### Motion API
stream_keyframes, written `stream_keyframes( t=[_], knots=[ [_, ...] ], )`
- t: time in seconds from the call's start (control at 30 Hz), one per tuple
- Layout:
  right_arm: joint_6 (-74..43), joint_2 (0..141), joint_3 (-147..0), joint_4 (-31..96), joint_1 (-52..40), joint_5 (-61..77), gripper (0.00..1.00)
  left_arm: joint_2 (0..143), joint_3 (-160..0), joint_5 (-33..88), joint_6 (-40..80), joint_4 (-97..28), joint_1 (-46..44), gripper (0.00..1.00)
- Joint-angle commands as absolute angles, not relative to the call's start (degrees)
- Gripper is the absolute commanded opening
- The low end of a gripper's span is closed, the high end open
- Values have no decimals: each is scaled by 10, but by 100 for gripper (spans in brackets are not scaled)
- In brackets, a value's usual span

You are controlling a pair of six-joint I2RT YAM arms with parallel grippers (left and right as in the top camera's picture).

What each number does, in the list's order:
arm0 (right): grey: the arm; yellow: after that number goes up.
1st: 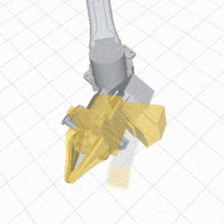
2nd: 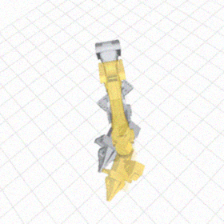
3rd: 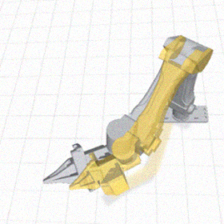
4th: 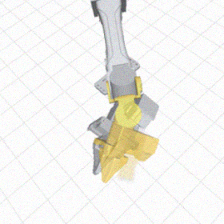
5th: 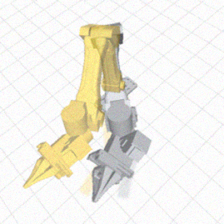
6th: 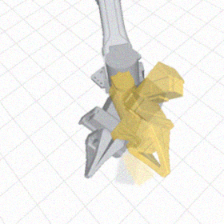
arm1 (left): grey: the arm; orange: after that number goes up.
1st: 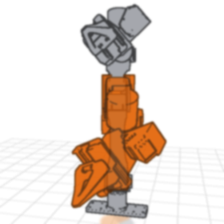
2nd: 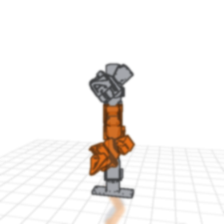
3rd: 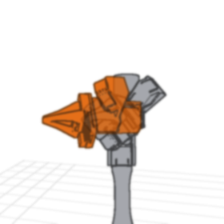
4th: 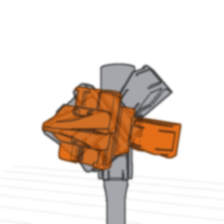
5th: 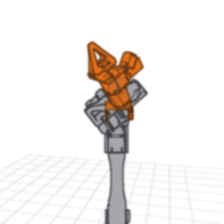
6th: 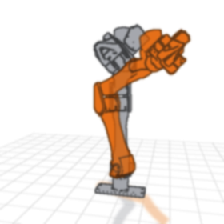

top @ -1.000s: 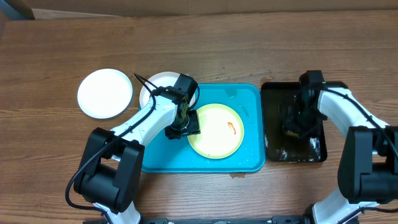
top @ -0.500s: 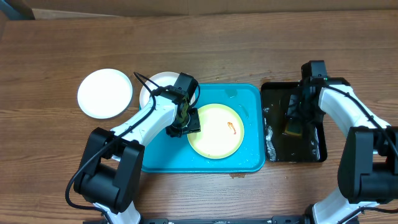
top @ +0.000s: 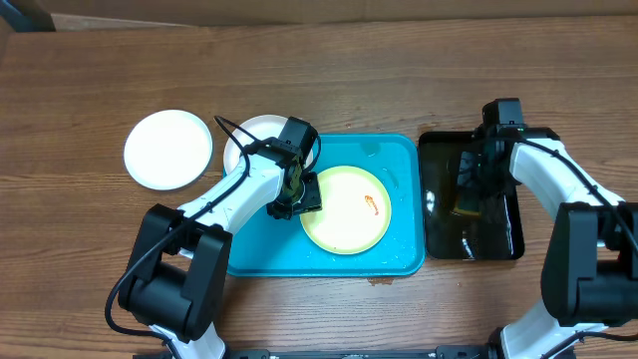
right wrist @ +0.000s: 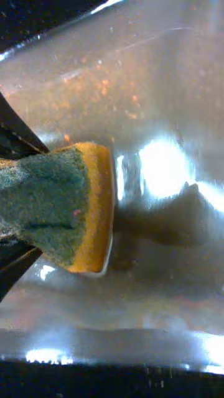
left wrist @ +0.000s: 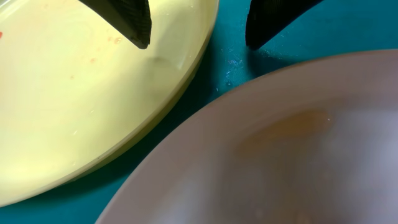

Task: Clean dirty plates on tray and stack at the side
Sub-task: 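Rub the sponge in the black tray's water with the right gripper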

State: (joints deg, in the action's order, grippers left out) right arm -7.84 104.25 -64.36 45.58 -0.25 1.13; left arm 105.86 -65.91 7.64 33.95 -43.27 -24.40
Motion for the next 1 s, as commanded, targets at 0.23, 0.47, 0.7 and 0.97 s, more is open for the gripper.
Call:
stream_keyframes(
  t=[0.23, 0.47, 0.7, 0.97],
  knots=[
    [-53, 1042, -641, 455, -42, -14, 37, 1056, -653, 68, 325, -432, -248, 48],
    [-53, 1042, -641, 457, -45, 3, 36, 1056, -653, 69, 323, -432, -248, 47],
    [-53, 1042, -641, 452, -45, 40, 4, 1056, -650, 69, 323, -431, -248, 27],
    [-34, 1041, -656, 461, -46, 40, 4, 1056, -650, 80, 324, -436, -248, 4]
  ],
)
